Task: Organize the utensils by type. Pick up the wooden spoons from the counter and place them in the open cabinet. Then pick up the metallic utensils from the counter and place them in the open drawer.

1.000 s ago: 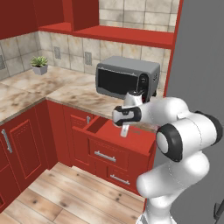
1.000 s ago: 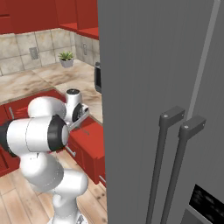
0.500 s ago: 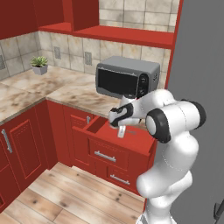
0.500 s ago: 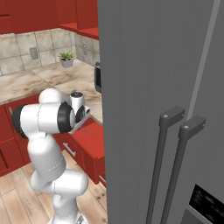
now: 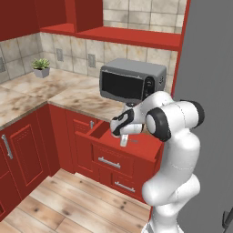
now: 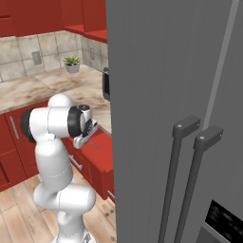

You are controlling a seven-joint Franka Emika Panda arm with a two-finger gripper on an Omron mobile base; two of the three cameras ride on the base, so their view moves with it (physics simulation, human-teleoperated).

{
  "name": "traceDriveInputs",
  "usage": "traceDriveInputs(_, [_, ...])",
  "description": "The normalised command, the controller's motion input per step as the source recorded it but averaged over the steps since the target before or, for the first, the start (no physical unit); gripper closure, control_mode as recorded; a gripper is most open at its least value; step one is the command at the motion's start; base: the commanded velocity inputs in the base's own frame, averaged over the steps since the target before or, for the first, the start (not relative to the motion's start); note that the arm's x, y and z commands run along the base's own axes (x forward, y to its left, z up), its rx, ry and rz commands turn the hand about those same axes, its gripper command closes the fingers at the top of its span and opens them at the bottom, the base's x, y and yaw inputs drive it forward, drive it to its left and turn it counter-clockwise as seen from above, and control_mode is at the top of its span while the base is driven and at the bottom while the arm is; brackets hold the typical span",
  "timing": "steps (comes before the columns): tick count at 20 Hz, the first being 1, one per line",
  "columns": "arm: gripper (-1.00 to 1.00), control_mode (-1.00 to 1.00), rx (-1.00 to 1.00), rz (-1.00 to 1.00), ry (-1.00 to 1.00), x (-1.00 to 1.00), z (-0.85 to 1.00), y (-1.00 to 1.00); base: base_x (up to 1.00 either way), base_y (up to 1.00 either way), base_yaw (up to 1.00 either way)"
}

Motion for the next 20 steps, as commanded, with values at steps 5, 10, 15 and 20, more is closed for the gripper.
traceDriveInputs(5, [1.0,-1.0,0.0,0.0,0.0,0.09,-0.37,0.1,0.0,0.0,0.0])
traceDriveInputs(10, [1.0,-1.0,0.0,0.0,-0.01,0.03,-0.37,0.06,0.0,0.0,0.0])
traceDriveInputs(15, [1.0,-1.0,0.0,0.0,0.0,0.0,-0.39,0.15,0.0,0.0,0.0])
traceDriveInputs(20, [1.0,-1.0,0.0,0.0,0.0,0.0,-0.3,0.14,0.0,0.0,0.0])
